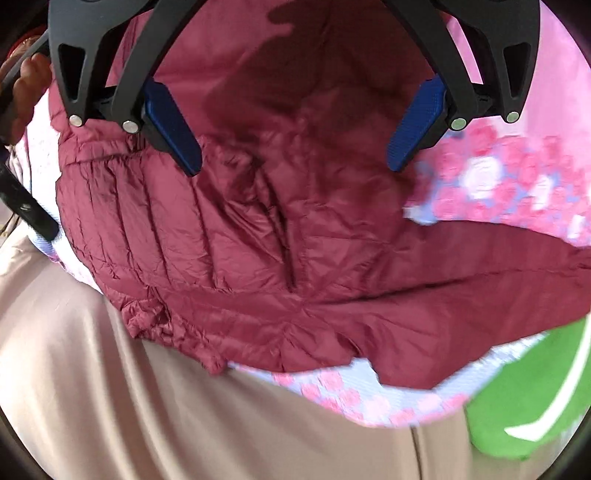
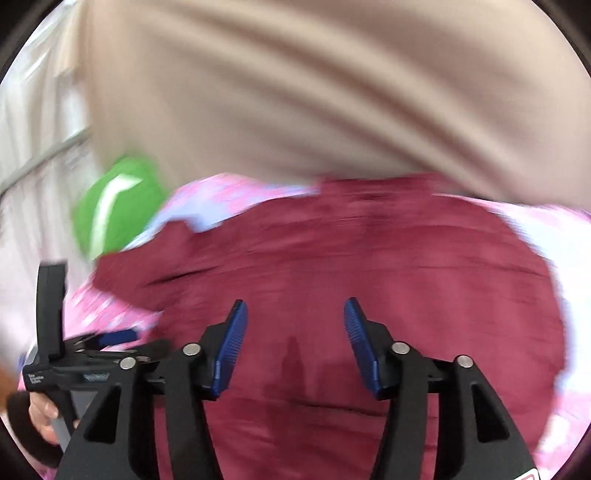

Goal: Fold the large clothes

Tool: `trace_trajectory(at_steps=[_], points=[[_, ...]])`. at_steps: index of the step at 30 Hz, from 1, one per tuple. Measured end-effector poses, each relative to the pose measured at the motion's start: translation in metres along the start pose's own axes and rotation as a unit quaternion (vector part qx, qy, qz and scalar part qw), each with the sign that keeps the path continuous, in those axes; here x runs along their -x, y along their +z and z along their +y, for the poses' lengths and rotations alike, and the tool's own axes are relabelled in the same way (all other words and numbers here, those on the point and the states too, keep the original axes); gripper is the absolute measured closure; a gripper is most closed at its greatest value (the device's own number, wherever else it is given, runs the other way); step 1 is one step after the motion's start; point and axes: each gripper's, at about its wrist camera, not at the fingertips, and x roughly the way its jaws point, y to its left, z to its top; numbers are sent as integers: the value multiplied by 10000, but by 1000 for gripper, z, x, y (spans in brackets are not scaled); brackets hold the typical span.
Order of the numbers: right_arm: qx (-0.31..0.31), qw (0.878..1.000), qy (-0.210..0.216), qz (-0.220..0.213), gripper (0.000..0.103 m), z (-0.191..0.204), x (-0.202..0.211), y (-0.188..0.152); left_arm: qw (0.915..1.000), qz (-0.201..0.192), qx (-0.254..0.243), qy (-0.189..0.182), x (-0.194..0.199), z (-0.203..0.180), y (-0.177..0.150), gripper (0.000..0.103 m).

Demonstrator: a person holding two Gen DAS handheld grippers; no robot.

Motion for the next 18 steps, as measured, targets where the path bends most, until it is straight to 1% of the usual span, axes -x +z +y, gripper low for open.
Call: trace_trajectory(at_steps=[2, 3, 4, 5, 6, 7, 8, 9, 10, 11, 13, 14, 16, 17, 18], points=[[-387, 9981, -473, -56, 48, -45, 12, 0, 9991, 236, 87, -332, -18, -8, 9, 5], [-650, 9942, -854, -67, 47, -75, 18, -1, 9988, 276, 113, -385, -24, -12, 12, 8], [-822, 9904, -1107, -63, 46, -95, 21, -2, 9985, 291, 143, -451, -30, -15, 17, 13], [-993, 9862, -1322, -18, 46, -114, 21, -4, 9978, 319, 154, -553, -37, -18, 24, 29], [-1191, 9811, -1525, 61, 46, -136, 21, -6, 9975, 352, 139, -601, -42, -20, 29, 53], [-1353, 9768, -1656, 115, 46, -152, 20, -6, 9969, 383, 136, -679, -46, -22, 34, 65], [-1518, 9724, -1762, 173, 46, -169, 18, -8, 9966, 359, 134, -736, -50, -24, 42, 87], [-1588, 9706, -1794, 207, 46, -176, 15, -9, 9969, 290, 142, -721, -49, -24, 47, 98], [-1652, 9692, -1810, 248, 46, -181, 11, -9, 9974, 114, 137, -694, -46, -25, 55, 99], [-1701, 9682, -1815, 275, 46, -187, 8, -9, 9978, -51, 105, -657, -42, -25, 59, 103], [-1743, 9685, -1754, 296, 46, -190, -2, -7, 9969, -601, 37, -503, -23, -25, 75, 103], [-1760, 9691, -1703, 310, 46, -189, -9, -5, 9958, -806, 33, -442, -16, -24, 80, 103], [-1875, 9689, -1573, 377, 47, -192, -22, -4, 9950, -944, 7, -320, -14, -22, 87, 103], [-1890, 9692, -1512, 458, 53, -191, -30, -4, 9958, -895, -41, -169, -21, -20, 89, 103], [-1833, 9699, -1493, 586, 70, -188, -42, -5, 9967, -802, -94, -24, -31, -20, 89, 103]])
